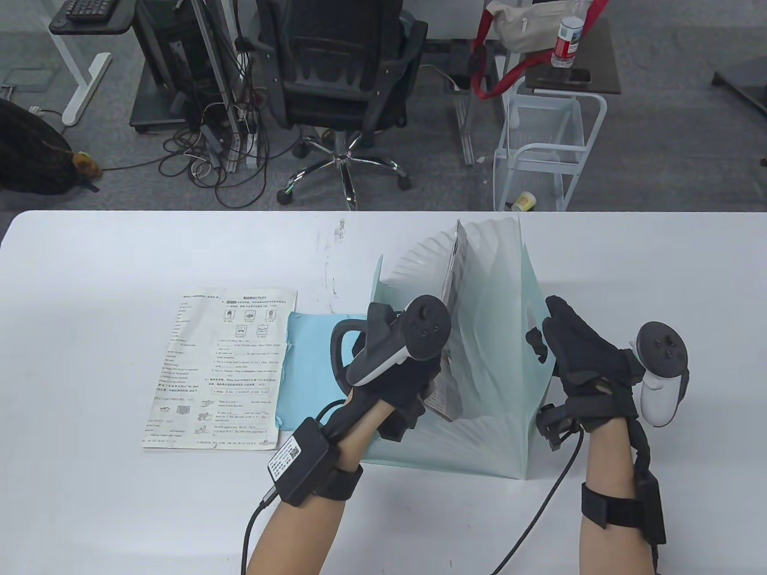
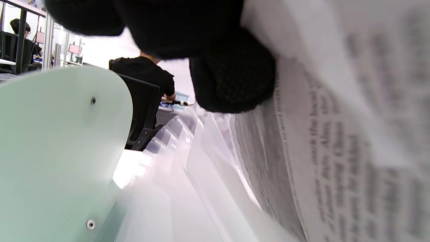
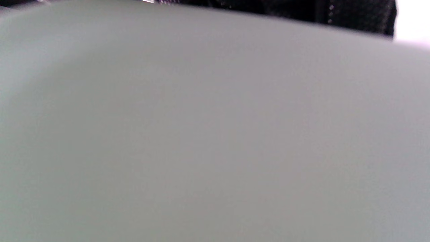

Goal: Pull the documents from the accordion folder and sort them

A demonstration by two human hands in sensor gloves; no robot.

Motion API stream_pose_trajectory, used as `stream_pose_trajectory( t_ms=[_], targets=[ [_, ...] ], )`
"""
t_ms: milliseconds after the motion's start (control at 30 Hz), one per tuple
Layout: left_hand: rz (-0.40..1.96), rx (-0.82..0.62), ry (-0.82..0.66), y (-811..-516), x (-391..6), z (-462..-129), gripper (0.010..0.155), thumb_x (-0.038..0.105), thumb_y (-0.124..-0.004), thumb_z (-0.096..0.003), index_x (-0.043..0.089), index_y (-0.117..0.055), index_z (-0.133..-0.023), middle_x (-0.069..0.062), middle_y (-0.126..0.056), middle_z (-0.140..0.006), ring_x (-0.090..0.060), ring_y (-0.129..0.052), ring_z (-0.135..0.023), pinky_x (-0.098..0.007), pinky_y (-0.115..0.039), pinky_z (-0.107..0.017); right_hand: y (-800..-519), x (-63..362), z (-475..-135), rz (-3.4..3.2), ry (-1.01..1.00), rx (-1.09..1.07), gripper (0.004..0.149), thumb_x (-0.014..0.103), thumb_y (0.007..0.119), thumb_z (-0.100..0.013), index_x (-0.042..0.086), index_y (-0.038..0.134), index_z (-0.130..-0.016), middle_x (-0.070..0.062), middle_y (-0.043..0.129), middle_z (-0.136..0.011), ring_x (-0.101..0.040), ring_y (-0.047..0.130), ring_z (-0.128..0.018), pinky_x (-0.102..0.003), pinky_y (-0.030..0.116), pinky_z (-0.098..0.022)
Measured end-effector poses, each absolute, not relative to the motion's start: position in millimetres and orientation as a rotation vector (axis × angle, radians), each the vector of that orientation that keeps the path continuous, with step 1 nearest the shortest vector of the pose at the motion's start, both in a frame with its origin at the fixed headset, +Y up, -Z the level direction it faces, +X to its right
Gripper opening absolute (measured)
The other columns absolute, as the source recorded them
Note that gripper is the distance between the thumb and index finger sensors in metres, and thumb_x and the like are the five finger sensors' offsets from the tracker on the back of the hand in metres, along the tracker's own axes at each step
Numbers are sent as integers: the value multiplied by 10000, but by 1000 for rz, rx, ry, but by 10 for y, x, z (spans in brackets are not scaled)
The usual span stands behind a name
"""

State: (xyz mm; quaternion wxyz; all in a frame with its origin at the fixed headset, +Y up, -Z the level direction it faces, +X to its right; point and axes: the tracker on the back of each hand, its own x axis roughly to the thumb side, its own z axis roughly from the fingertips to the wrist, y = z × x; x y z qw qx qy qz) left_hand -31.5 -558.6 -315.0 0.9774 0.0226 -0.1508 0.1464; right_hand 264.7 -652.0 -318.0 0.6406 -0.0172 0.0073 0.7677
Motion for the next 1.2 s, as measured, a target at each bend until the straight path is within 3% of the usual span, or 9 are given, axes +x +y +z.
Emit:
stream_pose_trajectory(
  t_ms=[167,433,667,833,1000,1200],
  targets=[
    [446,77,-302,-5408,-564,-3111,447,353,-779,-522,100,-864,-880,-10,-1050,-507,-139,-912,-297,-416,-815,-395,-6526,2665,-3180,1741,18,-43,674,491,700,-488,115,530,-1020,-221,762,-825,-545,798,-748,-613,759,-456],
    [722,210,-221,-5112,-1342,-2988,433,353,-753,-532,119,-877,-876,8,-1065,-503,-138,-931,-297,-416,-827,-387,-6530,2687,-3176,1731,19,-46,675,491,700,-488,115,526,-1021,-221,761,-825,-545,797,-749,-612,758,-458],
    [969,352,-100,-5116,-2054,-2824,436,363,-724,-544,128,-865,-884,24,-1067,-509,-134,-951,-309,-412,-836,-386,-6530,2679,-3178,1744,17,-42,675,492,698,-489,115,525,-1022,-221,760,-827,-544,796,-750,-612,758,-458],
    [1098,366,35,-5308,-2572,-2749,440,358,-711,-549,103,-833,-887,26,-1055,-533,-126,-955,-325,-406,-839,-387,-6531,2676,-3177,1742,18,-44,684,497,701,-488,117,514,-1025,-218,759,-827,-540,798,-750,-610,759,-459],
    [1234,381,193,-5685,-2997,-2692,437,344,-744,-542,87,-858,-876,0,-1094,-512,-97,-1001,-265,-382,-877,-300,-6527,2661,-3177,1754,18,-41,684,498,699,-489,116,512,-1025,-217,758,-828,-541,797,-751,-609,760,-459],
    [1367,236,331,-6219,-3273,-2690,456,316,-760,-534,27,-809,-883,-45,-1056,-584,-36,-1044,-177,-314,-909,-198,-6533,2651,-3183,1754,23,-37,691,504,705,-487,116,512,-1025,-215,758,-828,-536,799,-751,-606,761,-459]
  ],
)
